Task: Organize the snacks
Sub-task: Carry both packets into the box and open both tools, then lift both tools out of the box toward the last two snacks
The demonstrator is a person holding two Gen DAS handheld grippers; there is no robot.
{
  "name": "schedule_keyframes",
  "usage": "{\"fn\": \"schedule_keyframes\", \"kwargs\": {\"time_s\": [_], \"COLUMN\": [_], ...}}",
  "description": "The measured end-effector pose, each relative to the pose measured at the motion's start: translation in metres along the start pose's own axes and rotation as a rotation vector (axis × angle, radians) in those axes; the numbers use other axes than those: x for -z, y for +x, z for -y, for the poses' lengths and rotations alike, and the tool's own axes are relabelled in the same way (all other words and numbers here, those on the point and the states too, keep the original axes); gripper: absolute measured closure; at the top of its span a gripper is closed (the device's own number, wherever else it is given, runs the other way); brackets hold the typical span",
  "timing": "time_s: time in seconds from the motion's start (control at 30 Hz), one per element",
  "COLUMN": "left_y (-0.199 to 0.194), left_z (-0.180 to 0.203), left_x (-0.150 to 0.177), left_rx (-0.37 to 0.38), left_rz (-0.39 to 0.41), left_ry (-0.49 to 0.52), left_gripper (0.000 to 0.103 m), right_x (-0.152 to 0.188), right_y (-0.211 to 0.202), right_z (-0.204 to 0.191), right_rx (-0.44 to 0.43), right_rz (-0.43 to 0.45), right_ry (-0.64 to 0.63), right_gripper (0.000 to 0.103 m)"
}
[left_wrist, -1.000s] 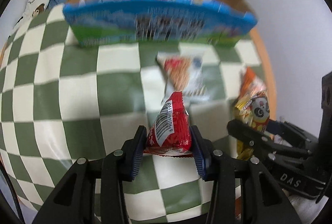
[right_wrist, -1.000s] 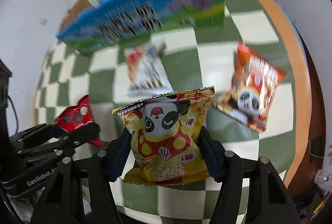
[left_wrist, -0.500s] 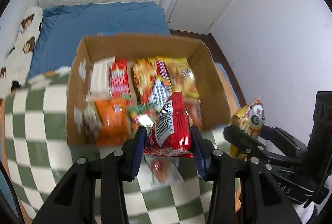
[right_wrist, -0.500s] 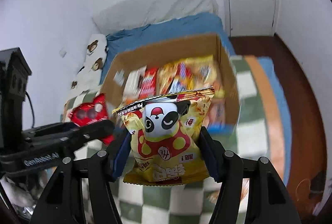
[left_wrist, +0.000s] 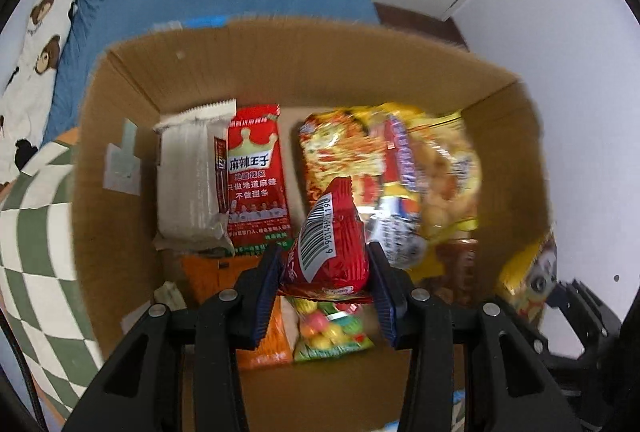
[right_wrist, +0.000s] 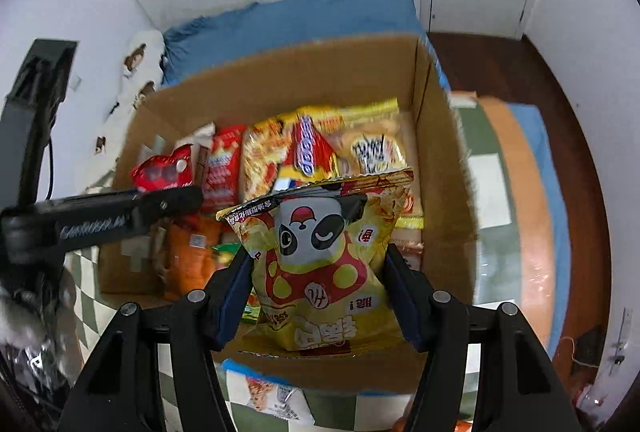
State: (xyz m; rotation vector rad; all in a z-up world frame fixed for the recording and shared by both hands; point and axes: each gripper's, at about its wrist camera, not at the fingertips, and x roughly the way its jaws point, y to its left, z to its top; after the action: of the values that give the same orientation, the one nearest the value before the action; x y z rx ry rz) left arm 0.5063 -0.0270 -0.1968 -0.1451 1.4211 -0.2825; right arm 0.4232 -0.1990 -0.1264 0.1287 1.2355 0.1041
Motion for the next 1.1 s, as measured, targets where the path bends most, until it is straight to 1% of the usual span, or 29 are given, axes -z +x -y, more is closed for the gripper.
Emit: {"fn": "schedule_keyframes", "kwargs": {"time_s": [0.1,0.17,0.2,0.23,0.27,0.3,0.33,0.43,0.5,0.6,0.7,0.8,0.97,1.1], "left_y": [0.020,0.027,0.031,0.036,0.039,0.041,0.041,0.036,0.030,0.018,0.001,-0.012,-0.037,-0.053], "left_z": [-0.005,-0.006,-0.003,-0.003,-0.003,-0.004,-0.004,-0.008,-0.010,-0.011,-0.010,-0.010,-0.015,-0.015], "left_x": [-0.005,-0.007,-0.007,-0.007,-0.007,-0.008,-0.008,-0.008,-0.007,-0.008,0.001,0.009,0.036,0.063], "left_rx": [0.003,0.001,-0.008,-0.029,-0.031,-0.024,-0.019,-0.015,-0.020,-0.042,-0.075,-0.094,-0.120,-0.153], "left_rz": [-0.032,-0.039,-0.052,-0.072,-0.081,-0.083,-0.075,-0.053,-0.038,-0.007,0.036,0.081,0.167,0.244], "left_ry": [-0.010,-0.003,0.006,0.012,0.009,0.006,0.001,-0.013,-0.009,-0.002,0.007,0.008,-0.007,-0.026], "left_gripper": [0.063,0.062,0.060,0.050,0.042,0.024,0.016,0.015,0.015,0.015,0.015,0.015,0.015,0.015], "right_x": [0.007,0.012,0.013,0.016,0.018,0.018,0.020,0.019,0.019,0.015,0.013,0.014,0.016,0.023], "right_y": [0.021,0.039,0.046,0.056,0.060,0.064,0.066,0.067,0.066,0.059,0.052,0.042,0.021,0.004], "right_z": [0.002,0.001,-0.001,-0.003,-0.004,-0.005,-0.007,-0.013,-0.014,-0.013,-0.010,-0.013,-0.005,-0.004], "right_rx": [0.002,0.010,0.026,0.049,0.058,0.059,0.058,0.050,0.053,0.039,0.023,0.045,0.036,0.058], "right_rz": [-0.046,-0.100,-0.130,-0.164,-0.180,-0.191,-0.195,-0.199,-0.193,-0.176,-0.149,-0.121,-0.072,-0.018], "right_ry": [0.008,-0.008,-0.025,-0.043,-0.051,-0.056,-0.060,-0.064,-0.062,-0.038,-0.008,-0.009,0.029,0.032], "right_gripper": [0.038,0.038,0.036,0.033,0.031,0.025,0.021,0.013,0.011,0.011,0.011,0.011,0.011,0.011]}}
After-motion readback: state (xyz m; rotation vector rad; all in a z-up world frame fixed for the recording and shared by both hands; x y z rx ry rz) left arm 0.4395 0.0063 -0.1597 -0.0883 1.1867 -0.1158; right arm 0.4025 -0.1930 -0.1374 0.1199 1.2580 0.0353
